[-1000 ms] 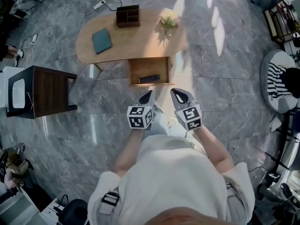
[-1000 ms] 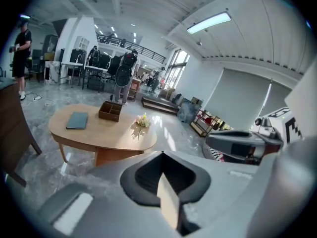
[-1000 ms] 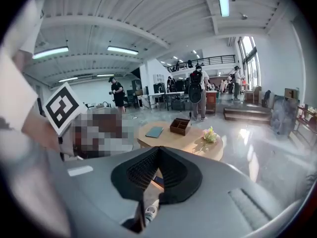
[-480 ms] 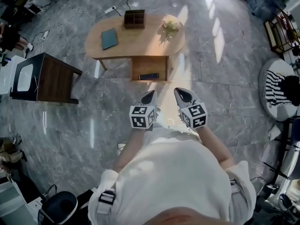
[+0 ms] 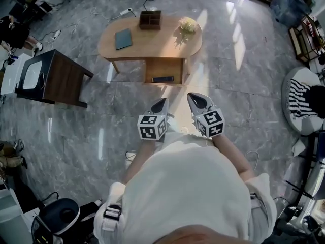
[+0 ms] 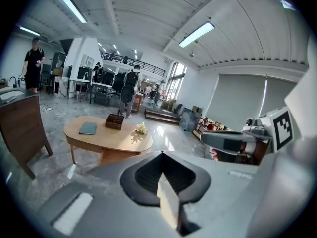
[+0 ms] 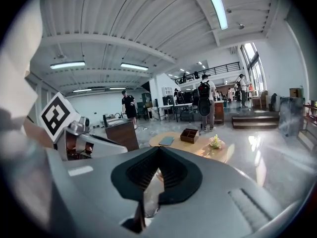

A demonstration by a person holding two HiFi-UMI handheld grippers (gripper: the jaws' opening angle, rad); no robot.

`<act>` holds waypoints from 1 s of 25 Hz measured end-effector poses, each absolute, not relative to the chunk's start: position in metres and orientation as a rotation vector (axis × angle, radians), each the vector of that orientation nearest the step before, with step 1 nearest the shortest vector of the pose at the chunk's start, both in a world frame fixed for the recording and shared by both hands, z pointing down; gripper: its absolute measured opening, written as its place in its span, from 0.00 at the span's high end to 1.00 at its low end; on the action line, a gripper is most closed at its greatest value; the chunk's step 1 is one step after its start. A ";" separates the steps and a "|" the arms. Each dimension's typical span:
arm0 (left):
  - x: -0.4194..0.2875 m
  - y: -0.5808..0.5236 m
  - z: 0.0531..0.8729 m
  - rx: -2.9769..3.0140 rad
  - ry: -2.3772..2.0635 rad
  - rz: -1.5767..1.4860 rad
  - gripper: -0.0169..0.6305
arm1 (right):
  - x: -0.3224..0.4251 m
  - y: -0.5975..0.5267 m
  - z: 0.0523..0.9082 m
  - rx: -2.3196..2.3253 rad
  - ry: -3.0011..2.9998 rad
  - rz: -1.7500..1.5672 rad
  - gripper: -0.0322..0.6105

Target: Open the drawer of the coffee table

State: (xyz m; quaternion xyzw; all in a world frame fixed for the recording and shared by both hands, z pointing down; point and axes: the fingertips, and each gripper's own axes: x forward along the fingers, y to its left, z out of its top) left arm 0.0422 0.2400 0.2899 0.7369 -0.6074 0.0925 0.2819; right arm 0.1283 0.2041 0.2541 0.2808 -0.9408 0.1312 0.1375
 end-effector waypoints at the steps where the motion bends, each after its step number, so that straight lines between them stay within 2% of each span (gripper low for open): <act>1: 0.043 0.242 0.291 1.974 -1.628 0.250 0.97 | 0.129 0.204 0.254 0.818 -2.727 0.377 0.95; 25: 0.053 0.225 0.288 1.964 -1.650 0.234 0.97 | 0.137 0.197 0.258 0.801 -2.739 0.390 0.95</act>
